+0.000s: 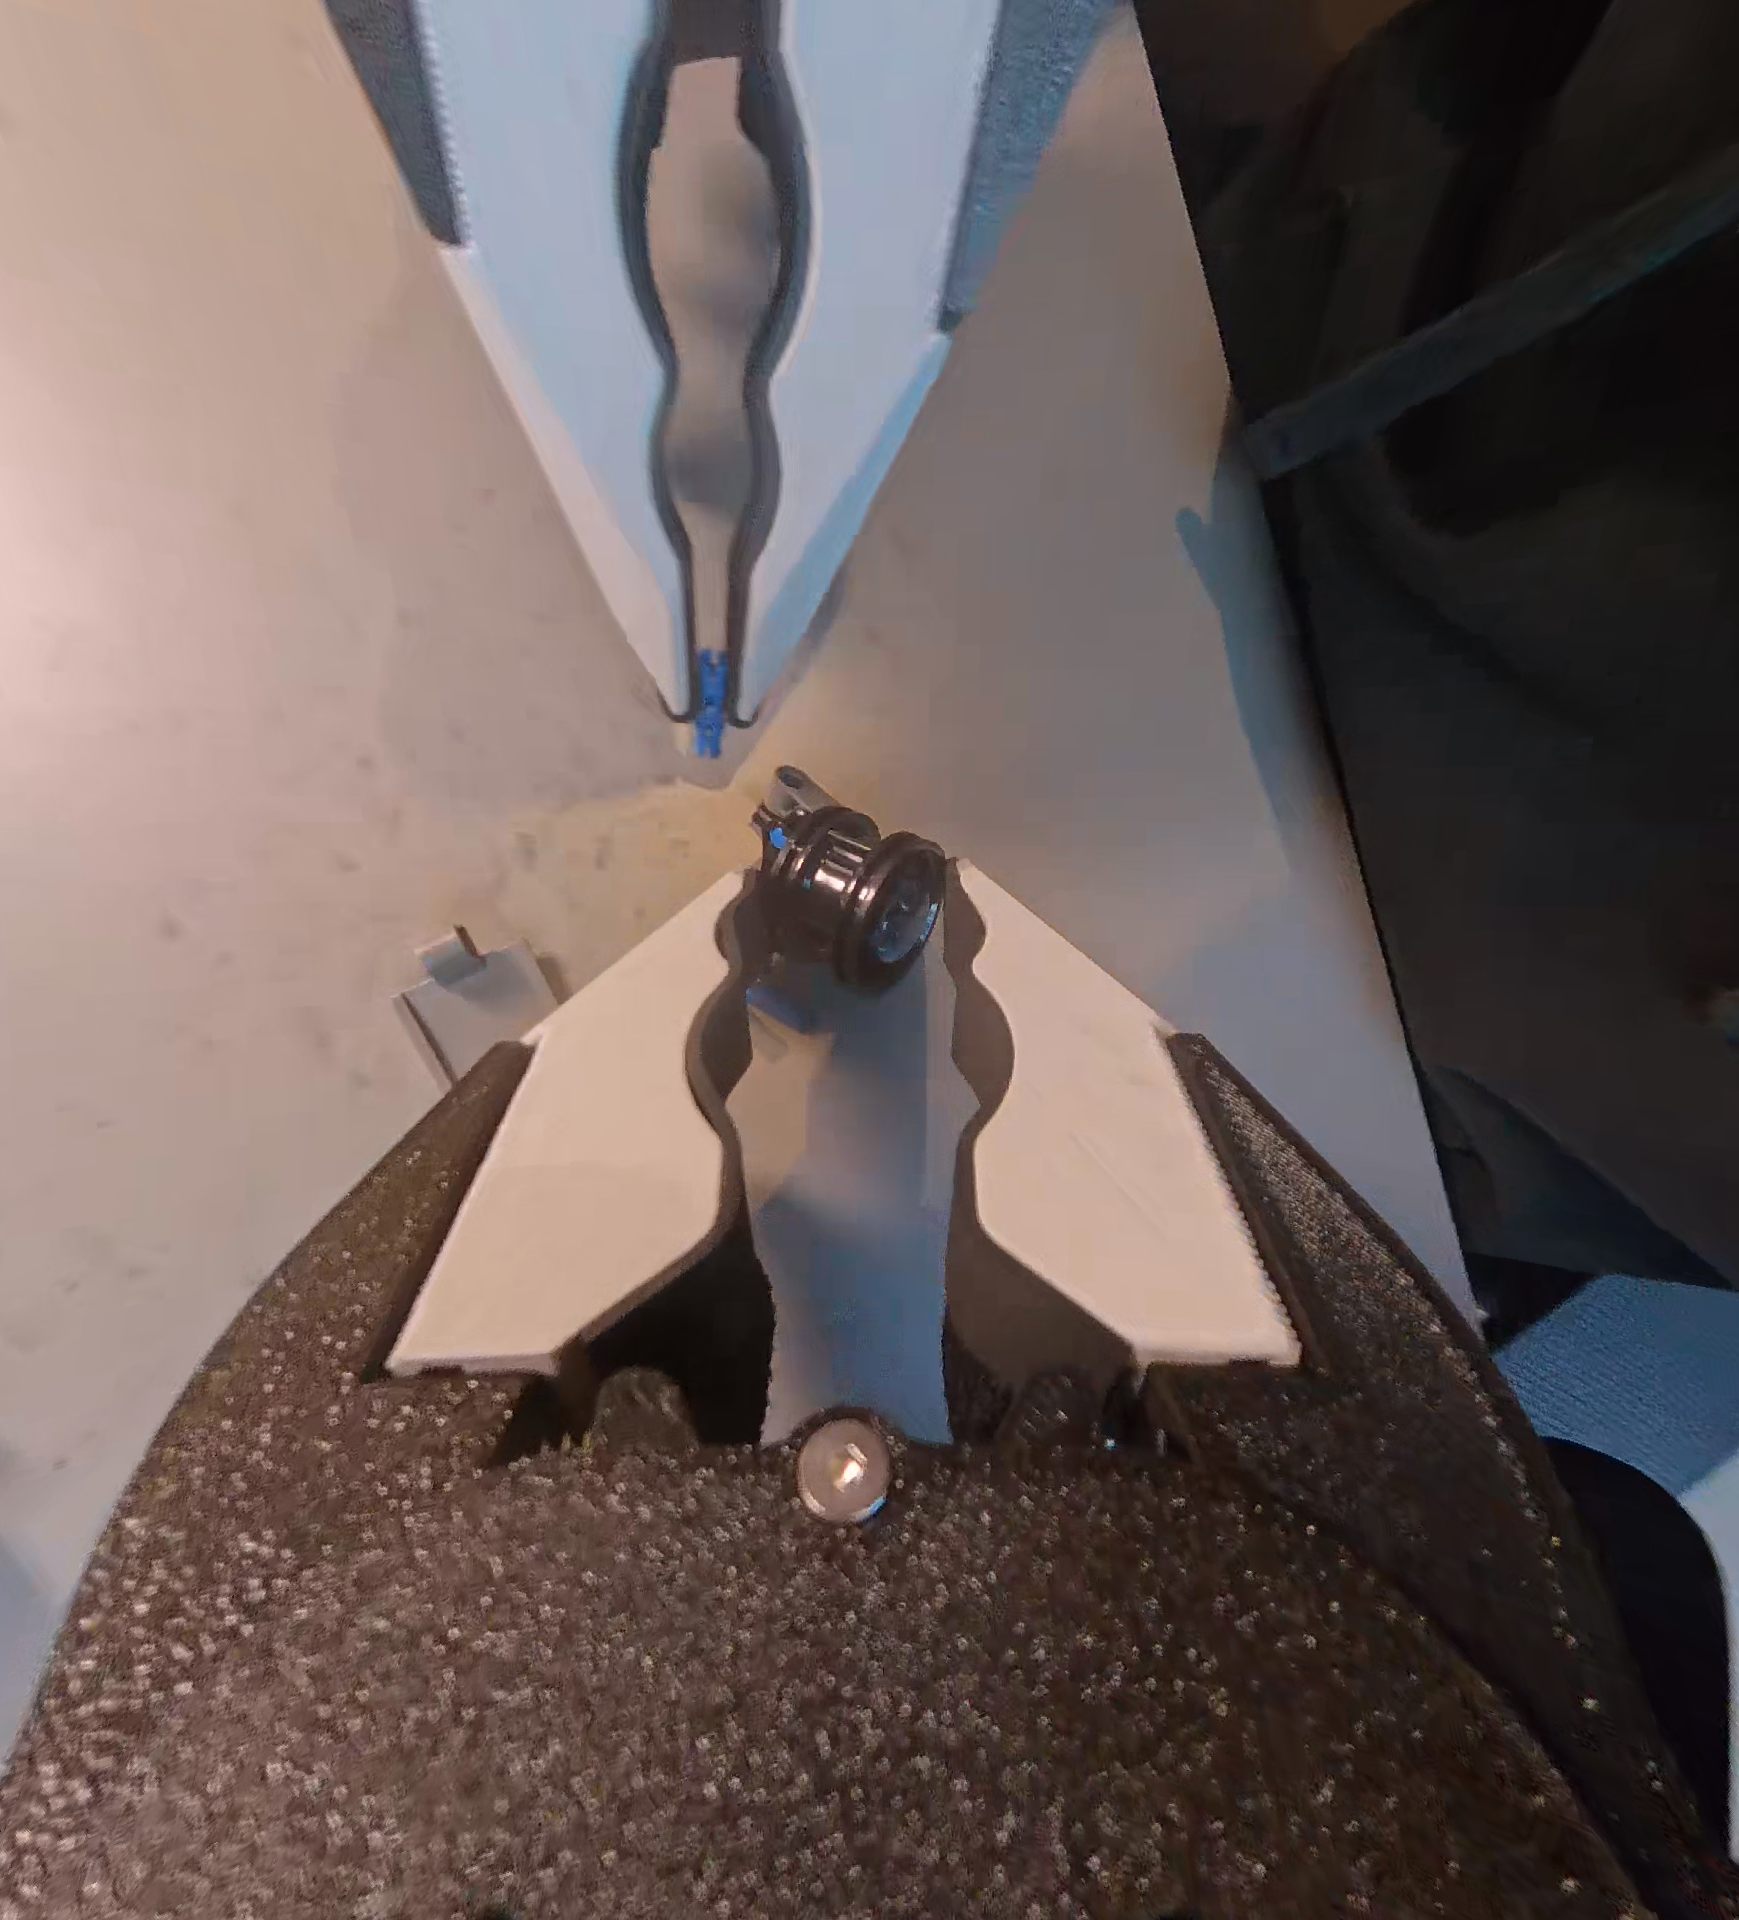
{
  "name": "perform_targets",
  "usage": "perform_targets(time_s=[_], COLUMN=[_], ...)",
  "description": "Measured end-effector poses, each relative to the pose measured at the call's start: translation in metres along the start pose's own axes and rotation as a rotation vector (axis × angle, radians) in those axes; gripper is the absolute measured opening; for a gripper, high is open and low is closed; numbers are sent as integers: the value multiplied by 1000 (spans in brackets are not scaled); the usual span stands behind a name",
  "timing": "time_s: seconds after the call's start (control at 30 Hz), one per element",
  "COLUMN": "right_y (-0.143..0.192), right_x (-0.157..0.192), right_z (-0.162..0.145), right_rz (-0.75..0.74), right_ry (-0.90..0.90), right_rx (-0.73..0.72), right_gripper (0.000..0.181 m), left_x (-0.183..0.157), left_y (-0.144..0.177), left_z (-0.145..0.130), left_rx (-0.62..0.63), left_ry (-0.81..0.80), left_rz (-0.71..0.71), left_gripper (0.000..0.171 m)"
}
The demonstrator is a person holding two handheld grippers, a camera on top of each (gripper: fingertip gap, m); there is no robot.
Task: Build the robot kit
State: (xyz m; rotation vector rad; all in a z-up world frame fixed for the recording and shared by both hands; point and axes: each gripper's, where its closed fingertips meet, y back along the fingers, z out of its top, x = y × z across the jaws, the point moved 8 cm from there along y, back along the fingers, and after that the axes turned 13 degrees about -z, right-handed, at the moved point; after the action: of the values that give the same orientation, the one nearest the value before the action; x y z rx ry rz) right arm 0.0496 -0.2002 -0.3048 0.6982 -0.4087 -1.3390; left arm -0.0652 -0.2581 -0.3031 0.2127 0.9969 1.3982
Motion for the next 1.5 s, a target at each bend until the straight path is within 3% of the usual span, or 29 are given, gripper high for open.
perform_targets(time_s=[0.27, 0.43, 0.7, 0.9, 1.1, 1.27, 1.5], right_y=[5, 3, -3, -8, -11, -15, -15], right_x=[-2, 1, 1, 1, -3, -6, -6], right_z=[0, 2, 6, 8, 13, 16, 17], right_rz=[13, 30, 31, 52, 45, 50, 55], right_ry=[11, 37, 63, 70, 69, 27, 13], right_rx=[-89, -114, -138, -96, -48, -30, -14], right_gripper=[4, 5, 5, 4, 4, 4, 4], left_x=[23, 30, 37, 40, 34, 12, -22], left_y=[6, 7, 5, 4, 19, 36, 6], left_z=[16, 20, 26, 24, 20, 13, -21], left_rx=[64, 183, 382, 355, 167, -29, -167], left_ry=[280, 386, 474, 474, 357, 212, 89], left_rz=[-180, -263, -350, -361, -214, 8, 391], left_gripper=[32, 32, 32, 34, 41, 47, 49])
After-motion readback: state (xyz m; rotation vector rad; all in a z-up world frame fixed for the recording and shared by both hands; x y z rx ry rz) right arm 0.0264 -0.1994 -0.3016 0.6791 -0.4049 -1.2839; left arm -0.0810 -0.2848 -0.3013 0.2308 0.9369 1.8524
